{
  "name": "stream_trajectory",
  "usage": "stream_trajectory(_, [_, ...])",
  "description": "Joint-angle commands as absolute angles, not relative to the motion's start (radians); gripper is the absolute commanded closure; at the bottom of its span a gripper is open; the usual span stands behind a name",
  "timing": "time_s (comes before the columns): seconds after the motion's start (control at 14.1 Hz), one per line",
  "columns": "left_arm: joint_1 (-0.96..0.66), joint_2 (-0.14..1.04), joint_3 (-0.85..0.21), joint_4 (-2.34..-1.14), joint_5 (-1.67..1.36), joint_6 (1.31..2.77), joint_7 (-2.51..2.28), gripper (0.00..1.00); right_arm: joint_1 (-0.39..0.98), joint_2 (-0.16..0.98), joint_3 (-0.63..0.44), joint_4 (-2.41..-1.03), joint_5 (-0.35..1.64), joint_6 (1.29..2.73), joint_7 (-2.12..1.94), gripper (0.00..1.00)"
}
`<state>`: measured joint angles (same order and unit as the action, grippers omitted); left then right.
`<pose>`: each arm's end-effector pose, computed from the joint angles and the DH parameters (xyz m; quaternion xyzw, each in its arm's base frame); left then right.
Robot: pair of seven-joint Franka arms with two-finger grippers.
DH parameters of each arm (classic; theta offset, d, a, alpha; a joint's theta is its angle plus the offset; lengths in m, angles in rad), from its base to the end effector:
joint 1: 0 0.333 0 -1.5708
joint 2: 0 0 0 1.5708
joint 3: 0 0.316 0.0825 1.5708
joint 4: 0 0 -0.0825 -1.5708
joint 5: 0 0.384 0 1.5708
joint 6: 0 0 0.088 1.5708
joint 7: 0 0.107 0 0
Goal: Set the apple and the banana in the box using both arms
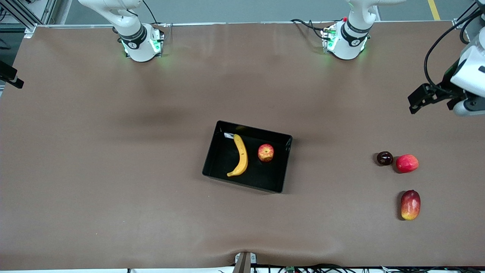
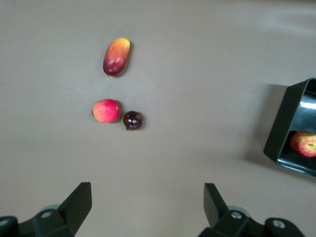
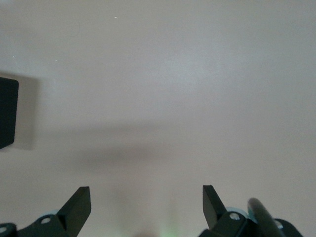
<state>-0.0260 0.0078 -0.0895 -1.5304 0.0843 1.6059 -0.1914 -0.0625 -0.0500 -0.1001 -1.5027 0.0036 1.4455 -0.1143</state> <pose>0.5584 -0.0558 0.6429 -0.9978 -0.0378 -0.0398 0.0361 0.5184 -0.0863 0.6721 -0.9997 0.0239 0.0031 0.0048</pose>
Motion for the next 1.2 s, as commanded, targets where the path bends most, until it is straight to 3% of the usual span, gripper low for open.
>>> stream_trajectory(0.0, [-0.031, -0.046, -0.063, -1.598, 0.055, 1.618, -0.170, 0.00, -0.064, -0.052, -0.097, -1.497, -0.006, 1.447, -0.126, 0.00])
stream_trajectory(1.13, [-0.032, -0.043, -0.106, -1.582, 0.021, 1.603, -0.206, 0.00, -0.066, -0.052, -0.097, -1.497, -0.015, 1.447, -0.126, 0.00])
